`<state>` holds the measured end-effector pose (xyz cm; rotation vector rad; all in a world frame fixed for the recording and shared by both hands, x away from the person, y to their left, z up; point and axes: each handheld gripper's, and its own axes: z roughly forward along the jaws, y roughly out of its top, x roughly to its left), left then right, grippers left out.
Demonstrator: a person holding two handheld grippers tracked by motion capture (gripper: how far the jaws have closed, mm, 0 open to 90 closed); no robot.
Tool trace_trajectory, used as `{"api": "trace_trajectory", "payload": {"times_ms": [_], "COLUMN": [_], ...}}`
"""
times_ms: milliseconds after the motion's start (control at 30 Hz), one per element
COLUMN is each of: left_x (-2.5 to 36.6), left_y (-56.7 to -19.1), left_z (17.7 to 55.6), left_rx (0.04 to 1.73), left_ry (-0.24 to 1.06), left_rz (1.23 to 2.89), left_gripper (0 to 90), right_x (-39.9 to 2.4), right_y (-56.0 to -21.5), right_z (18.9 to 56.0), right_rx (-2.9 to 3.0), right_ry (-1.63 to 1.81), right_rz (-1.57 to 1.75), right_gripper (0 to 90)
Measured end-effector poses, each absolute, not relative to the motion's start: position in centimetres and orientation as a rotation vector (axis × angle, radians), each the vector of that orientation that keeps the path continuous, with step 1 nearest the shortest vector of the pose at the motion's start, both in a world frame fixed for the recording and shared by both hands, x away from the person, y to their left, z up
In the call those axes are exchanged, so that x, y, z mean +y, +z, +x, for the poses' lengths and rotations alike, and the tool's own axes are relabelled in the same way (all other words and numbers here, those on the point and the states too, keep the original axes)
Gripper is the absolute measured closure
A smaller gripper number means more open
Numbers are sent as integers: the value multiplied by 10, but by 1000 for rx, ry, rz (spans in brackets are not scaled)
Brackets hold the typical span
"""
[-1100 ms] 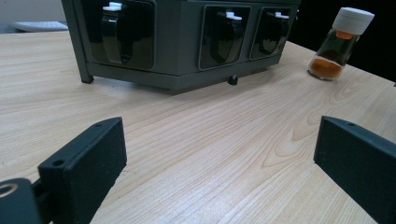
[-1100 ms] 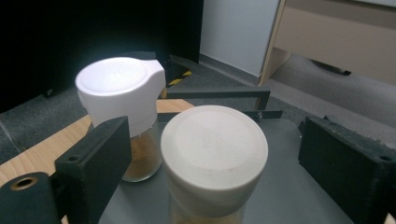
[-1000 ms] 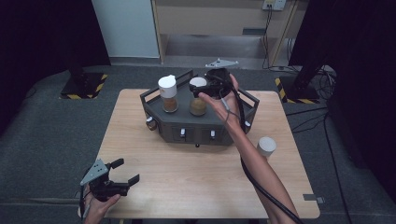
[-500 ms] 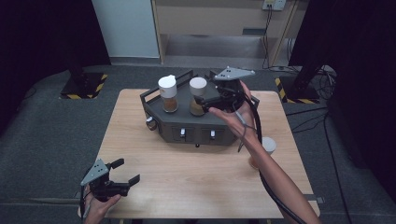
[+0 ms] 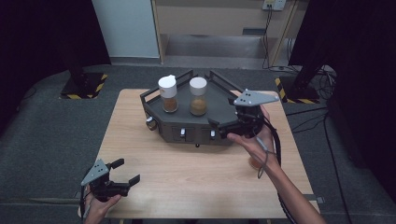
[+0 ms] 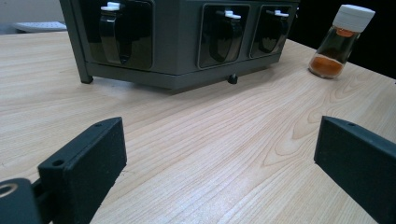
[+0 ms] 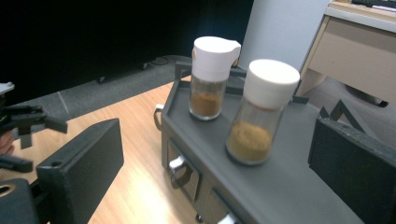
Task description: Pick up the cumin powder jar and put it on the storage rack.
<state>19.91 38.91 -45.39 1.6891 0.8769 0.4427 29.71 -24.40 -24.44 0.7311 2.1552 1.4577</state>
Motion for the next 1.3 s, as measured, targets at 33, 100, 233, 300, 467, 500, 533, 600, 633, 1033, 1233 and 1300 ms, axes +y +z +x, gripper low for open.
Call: {"api": "trace_trajectory", "payload": {"times_ms": [33,100,233,300,467,500,533,600,633,1033,1233,1300], "left_x": [389,389,389,389,389,389,389,389,389,388,388,388], "left_y": [-454,-454,-454,-454,-454,-454,-454,-454,-454,-453,-453,-453], "left_z": [199,199,199,199,199,199,199,199,199,200,200,200], "left_rx": [878,877,877,876,877,877,877,878,877,873,869,868], "left_ry": [442,443,442,442,442,442,441,441,441,439,439,438], "left_rz": [1689,1689,1690,1691,1689,1689,1691,1692,1693,1697,1698,1698], "left_gripper": [16,16,16,16,15,16,15,16,15,15,15,15], "right_x": [-247,-253,-265,-274,-294,-297,-301,-309,-313,-340,-351,-354], "right_y": [-246,-251,-262,-269,-286,-289,-293,-298,-301,-338,-361,-367], "right_z": [294,286,271,264,251,248,246,240,237,203,192,189], "right_rx": [2156,2148,2125,2113,2095,2091,2085,2074,2070,2003,1980,1975], "right_ry": [1454,1455,1450,1460,1470,1467,1466,1464,1458,1420,1423,1421], "right_rz": [735,742,760,778,834,846,857,880,891,979,1009,1028], "right_gripper": [29,26,26,26,27,27,27,27,26,23,23,23]}}
